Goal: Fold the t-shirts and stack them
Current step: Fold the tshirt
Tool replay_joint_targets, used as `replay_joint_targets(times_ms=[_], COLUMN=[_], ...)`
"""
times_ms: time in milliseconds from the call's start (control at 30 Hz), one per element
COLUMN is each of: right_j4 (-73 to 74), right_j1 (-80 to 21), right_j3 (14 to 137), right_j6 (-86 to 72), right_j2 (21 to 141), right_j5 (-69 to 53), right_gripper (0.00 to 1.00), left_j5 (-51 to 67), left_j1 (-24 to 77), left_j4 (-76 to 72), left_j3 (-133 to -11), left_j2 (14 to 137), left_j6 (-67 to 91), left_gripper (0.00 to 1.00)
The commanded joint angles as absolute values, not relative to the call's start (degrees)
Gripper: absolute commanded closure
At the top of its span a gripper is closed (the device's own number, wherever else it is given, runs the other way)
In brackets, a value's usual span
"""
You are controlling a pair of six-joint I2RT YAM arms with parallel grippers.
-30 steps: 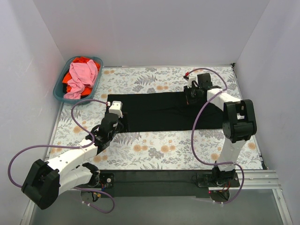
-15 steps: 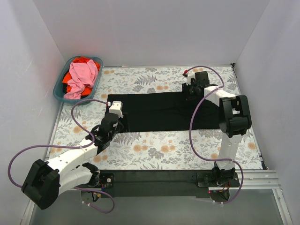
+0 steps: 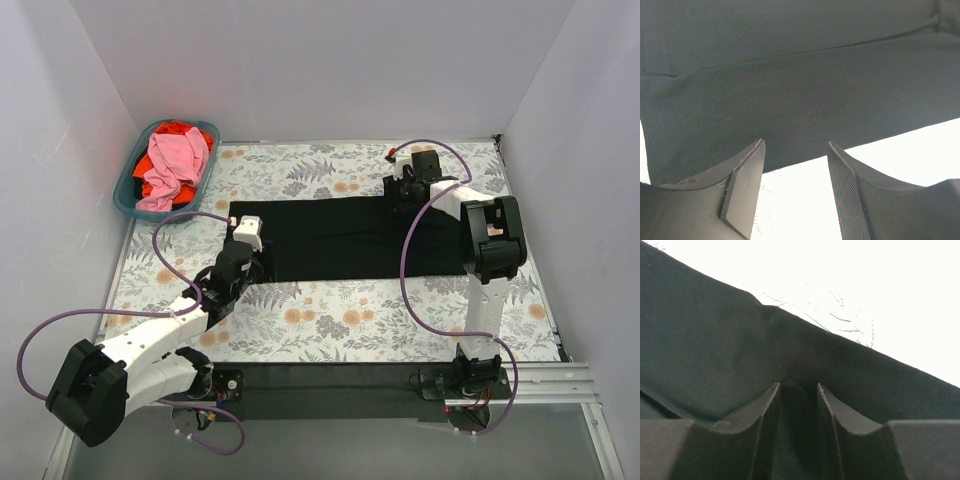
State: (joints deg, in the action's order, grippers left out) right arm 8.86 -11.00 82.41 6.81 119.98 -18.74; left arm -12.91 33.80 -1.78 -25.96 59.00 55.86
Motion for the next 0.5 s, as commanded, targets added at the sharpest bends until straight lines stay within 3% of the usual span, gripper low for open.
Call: replay_joint_targets(times_ms=[0,67,233,367,467], right_j4=[7.65,7.65,7.73,8.17,8.61], right_j1=[-10.9,-10.9,-10.9,-10.9,-10.9], right_j3=[84.64,84.55,84.2,84.02,83.32], right_j6=[7.91,7.91,8.17,8.87,9.14], right_j2=[121.02,121.11,120.68,119.27,117.16], right_j5=[-21.27,-21.62,-21.53,-21.09,-20.13], right_gripper=[0.59,0.62,0.9,0.99,0.99], left_j5=[-12.66,-12.66,-12.22,-12.04,-11.87], left_j1=[33.4,33.4,33.4,33.4,33.4], left_j4=[-2.81,-2.81,-2.81,-2.81,-2.81], left_j3=[-26.1,-26.02,-26.1,-26.02,-26.02], left_j2=[58.53,58.54,58.62,58.62,58.62], left_j6=[55.11,55.02,55.02,55.02,54.93], left_gripper=[0.49,0.49,0.49,0.49,0.49])
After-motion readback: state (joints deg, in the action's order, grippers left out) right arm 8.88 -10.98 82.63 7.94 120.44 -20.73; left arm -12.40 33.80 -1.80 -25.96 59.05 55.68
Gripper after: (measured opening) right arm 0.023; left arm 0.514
